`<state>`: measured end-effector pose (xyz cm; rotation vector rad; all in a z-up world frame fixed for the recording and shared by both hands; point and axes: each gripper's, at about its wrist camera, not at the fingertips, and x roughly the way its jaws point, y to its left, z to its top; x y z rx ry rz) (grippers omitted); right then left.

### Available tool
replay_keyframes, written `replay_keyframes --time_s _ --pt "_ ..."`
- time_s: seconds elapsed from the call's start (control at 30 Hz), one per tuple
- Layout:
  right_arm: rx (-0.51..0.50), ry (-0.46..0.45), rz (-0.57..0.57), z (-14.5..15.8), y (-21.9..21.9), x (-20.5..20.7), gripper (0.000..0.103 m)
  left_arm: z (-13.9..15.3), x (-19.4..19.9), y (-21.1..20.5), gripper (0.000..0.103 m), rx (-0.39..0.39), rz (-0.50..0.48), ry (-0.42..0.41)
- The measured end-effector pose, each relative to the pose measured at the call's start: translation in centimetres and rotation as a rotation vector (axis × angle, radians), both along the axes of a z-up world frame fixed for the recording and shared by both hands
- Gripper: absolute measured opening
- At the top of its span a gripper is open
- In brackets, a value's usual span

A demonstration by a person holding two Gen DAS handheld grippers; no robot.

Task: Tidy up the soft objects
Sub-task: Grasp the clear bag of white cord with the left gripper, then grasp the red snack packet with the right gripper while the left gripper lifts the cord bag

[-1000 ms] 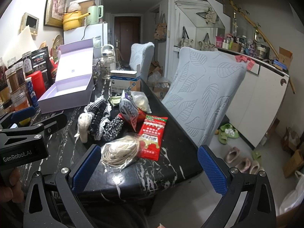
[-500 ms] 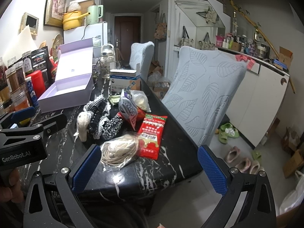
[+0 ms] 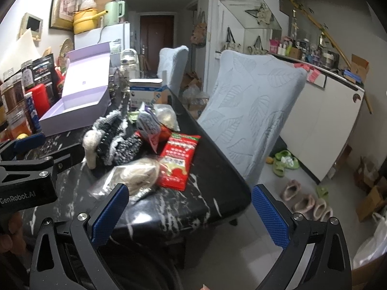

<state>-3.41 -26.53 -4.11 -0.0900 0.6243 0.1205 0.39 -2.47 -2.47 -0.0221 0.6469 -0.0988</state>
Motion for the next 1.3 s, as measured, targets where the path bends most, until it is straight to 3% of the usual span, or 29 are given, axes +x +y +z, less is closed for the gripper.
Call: replay_keyframes --time_s 0.57,0.67,0.7,0.77,0.9,1.07,1.3 --pt "0.071 0.086 -0.089 -3.3 -5.0 0.8 0.103 -6.4 6.1 -4.8 0.103 -0.023 -0.155 0.243" --pt "0.057 0.096 -0.086 -3.7 -4.9 0.9 0.103 -6.5 6.0 -5.3 0.102 0.017 -0.165 0.219" --pt "0.053 0.097 -0.086 -3.8 -4.8 1.0 0.103 -6.5 6.0 -5.5 0.095 0.031 -0.168 0.208" --pt "0.049 0.096 -0.081 -3.8 -4.6 1.0 0.103 -6.3 5.5 -5.7 0.071 0.054 -0.178 0.170" --pt "0.051 0.093 -0.072 -3.8 -4.4 1.0 0.103 -5.8 4.8 -5.6 0.056 0.042 -0.192 0.139" --pt "0.088 0.096 -0.044 -4.0 -4.2 1.3 0.103 -4.5 3.3 -3.6 0.055 -0.056 -0.181 0.124" --pt "0.118 0.072 0.004 -3.2 -3.0 1.8 0.103 -0.9 0.4 -0.4 0.055 -0.054 -0.103 -0.003"
